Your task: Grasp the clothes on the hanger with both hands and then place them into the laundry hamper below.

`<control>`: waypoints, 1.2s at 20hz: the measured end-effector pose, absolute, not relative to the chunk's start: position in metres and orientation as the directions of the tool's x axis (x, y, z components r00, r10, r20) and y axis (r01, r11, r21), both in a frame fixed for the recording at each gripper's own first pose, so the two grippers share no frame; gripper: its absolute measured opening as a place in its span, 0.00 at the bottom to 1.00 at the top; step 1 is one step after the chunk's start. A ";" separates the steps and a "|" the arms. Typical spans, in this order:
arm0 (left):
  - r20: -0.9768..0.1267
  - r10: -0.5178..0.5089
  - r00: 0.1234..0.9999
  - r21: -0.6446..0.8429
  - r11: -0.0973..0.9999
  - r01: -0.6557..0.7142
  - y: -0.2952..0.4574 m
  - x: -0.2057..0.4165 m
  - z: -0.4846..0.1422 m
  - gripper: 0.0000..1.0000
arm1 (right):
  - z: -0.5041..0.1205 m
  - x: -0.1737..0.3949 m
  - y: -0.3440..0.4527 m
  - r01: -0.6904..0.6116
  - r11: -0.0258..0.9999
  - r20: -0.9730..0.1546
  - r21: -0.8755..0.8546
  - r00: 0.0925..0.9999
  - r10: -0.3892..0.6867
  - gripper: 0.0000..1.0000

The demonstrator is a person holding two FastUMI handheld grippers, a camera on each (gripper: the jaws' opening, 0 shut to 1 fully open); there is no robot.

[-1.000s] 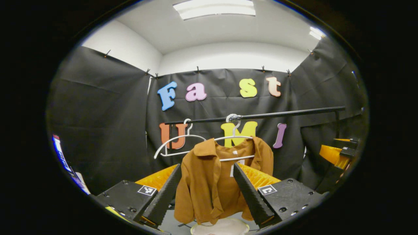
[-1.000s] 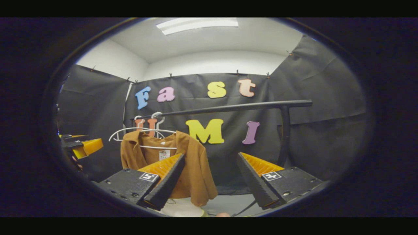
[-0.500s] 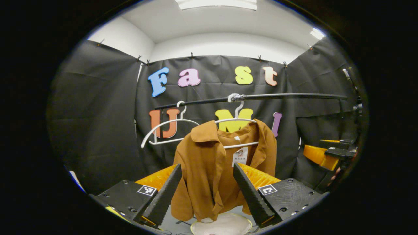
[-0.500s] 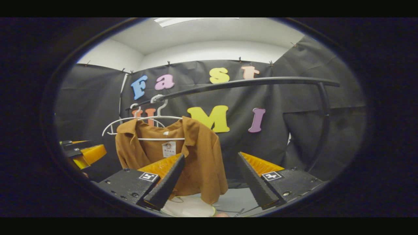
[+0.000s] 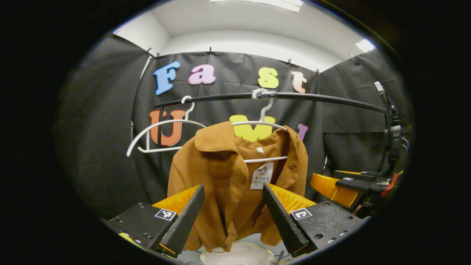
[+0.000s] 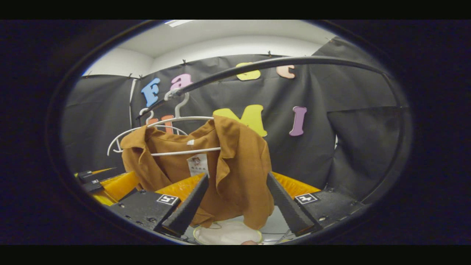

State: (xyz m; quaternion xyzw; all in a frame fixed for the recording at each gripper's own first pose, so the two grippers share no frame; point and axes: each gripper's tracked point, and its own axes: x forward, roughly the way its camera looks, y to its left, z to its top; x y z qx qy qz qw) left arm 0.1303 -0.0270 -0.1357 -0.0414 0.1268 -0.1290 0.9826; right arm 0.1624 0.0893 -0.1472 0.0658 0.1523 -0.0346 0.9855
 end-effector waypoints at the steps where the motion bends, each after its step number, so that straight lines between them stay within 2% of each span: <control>1: -0.247 -0.259 0.934 -0.121 0.964 0.235 -0.030 0.137 -0.141 1.00 | -0.156 0.174 0.089 0.082 0.988 -0.324 0.129 0.945 -0.036 0.98; 2: -0.255 -0.251 0.934 -0.128 0.966 0.224 -0.032 0.143 -0.147 0.96 | -0.165 0.185 0.091 0.066 0.987 -0.346 0.144 0.938 -0.013 0.98; 4: -0.265 -0.223 0.938 -0.138 0.972 0.192 -0.034 0.157 -0.157 0.96 | -0.174 0.207 0.092 0.035 0.982 -0.362 0.187 0.932 0.036 0.98; 5: -0.275 -0.205 0.939 -0.139 0.975 0.173 -0.034 0.163 -0.161 1.00 | -0.181 0.216 0.093 0.022 0.979 -0.379 0.203 0.924 0.058 0.95; 7: -0.288 -0.168 0.943 -0.143 0.981 0.130 -0.034 0.177 -0.168 1.00 | -0.183 0.236 0.095 -0.008 0.971 -0.389 0.237 0.916 0.102 0.99; 8: -0.292 -0.150 0.945 -0.146 0.983 0.111 -0.033 0.183 -0.170 0.91 | -0.182 0.244 0.097 -0.027 0.967 -0.386 0.253 0.914 0.127 0.98; 9: -0.295 -0.131 0.946 -0.148 0.985 0.090 -0.031 0.190 -0.172 1.00 | -0.180 0.254 0.099 -0.039 0.964 -0.382 0.263 0.913 0.141 0.98; 12: -0.296 -0.090 0.951 -0.178 0.983 0.038 -0.027 0.205 -0.175 1.00 | -0.182 0.274 0.094 -0.047 0.953 -0.369 0.299 0.915 0.161 1.00; 13: -0.290 -0.082 0.953 -0.194 0.981 0.025 -0.026 0.209 -0.175 0.96 | -0.184 0.278 0.096 -0.046 0.947 -0.365 0.319 0.916 0.168 0.93; 15: -0.288 -0.060 0.956 -0.217 0.976 -0.004 -0.025 0.217 -0.177 1.00 | -0.184 0.285 0.095 -0.050 0.940 -0.359 0.338 0.916 0.177 0.90; 16: -0.290 -0.051 0.956 -0.222 0.975 -0.015 -0.025 0.221 -0.179 0.96 | -0.184 0.290 0.094 -0.055 0.940 -0.357 0.337 0.916 0.182 0.93; 17: -0.286 -0.038 0.957 -0.224 0.974 -0.029 -0.025 0.225 -0.180 0.96 | -0.186 0.292 0.093 -0.056 0.942 -0.357 0.332 0.917 0.180 0.87; 18: -0.285 -0.024 0.958 -0.222 0.974 -0.042 -0.024 0.228 -0.181 1.00 | -0.186 0.295 0.091 -0.052 0.943 -0.358 0.328 0.917 0.175 0.88; 20: -0.274 0.005 0.962 -0.208 0.976 -0.065 -0.021 0.230 -0.181 1.00 | -0.190 0.300 0.088 -0.045 0.943 -0.366 0.329 0.915 0.171 0.76; 22: -0.276 0.029 0.961 -0.194 0.977 -0.085 -0.016 0.236 -0.185 0.85 | -0.193 0.300 0.083 -0.042 0.944 -0.377 0.326 0.910 0.171 0.73; 23: -0.282 0.032 0.959 -0.196 0.977 -0.090 -0.014 0.238 -0.185 0.78 | -0.191 0.300 0.081 -0.047 0.942 -0.371 0.333 0.912 0.176 0.63; 24: -0.287 0.035 0.957 -0.204 0.974 -0.096 -0.011 0.239 -0.186 0.72 | -0.190 0.299 0.078 -0.047 0.940 -0.368 0.339 0.913 0.179 0.63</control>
